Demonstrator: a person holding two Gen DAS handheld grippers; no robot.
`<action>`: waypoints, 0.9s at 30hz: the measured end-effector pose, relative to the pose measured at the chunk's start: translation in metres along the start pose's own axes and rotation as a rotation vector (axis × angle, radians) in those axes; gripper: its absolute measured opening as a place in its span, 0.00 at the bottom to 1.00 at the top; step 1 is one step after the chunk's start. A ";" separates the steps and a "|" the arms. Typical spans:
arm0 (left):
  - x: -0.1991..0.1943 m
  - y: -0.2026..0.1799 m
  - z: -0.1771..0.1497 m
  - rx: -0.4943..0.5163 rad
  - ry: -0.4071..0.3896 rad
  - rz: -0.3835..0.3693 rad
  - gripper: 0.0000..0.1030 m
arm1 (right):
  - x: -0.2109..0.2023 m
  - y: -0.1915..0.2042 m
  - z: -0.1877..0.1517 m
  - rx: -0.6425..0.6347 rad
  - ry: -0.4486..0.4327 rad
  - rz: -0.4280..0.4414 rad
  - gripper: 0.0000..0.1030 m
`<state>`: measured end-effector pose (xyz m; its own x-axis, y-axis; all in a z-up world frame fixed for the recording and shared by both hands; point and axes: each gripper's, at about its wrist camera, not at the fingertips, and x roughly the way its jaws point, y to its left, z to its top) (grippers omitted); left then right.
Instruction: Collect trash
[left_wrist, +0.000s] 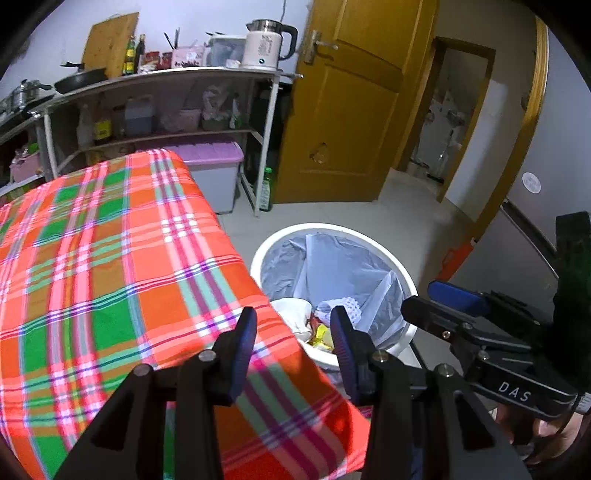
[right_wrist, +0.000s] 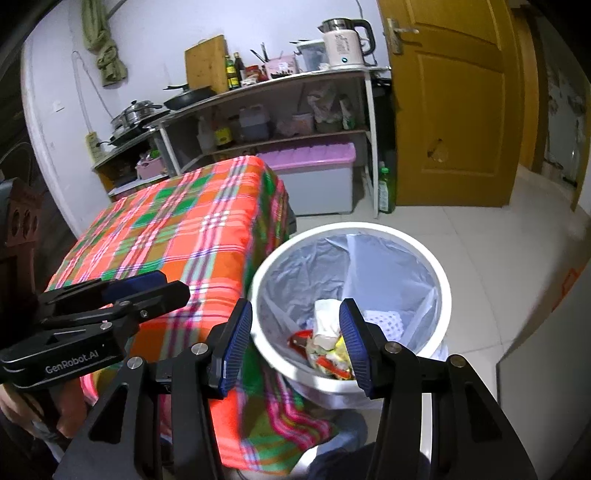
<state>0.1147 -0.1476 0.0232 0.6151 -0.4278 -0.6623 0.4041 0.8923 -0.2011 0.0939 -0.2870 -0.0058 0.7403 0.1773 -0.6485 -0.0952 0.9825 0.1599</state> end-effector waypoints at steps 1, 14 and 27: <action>-0.004 0.001 -0.002 -0.002 -0.007 0.006 0.42 | -0.003 0.003 -0.001 -0.005 -0.003 0.002 0.49; -0.049 0.008 -0.027 -0.010 -0.066 0.057 0.45 | -0.034 0.037 -0.021 -0.056 -0.024 0.024 0.49; -0.075 0.008 -0.049 -0.029 -0.085 0.091 0.49 | -0.053 0.051 -0.041 -0.074 -0.032 0.050 0.49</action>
<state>0.0389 -0.1014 0.0355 0.7039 -0.3548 -0.6153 0.3249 0.9312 -0.1652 0.0225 -0.2438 0.0067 0.7543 0.2252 -0.6167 -0.1804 0.9743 0.1350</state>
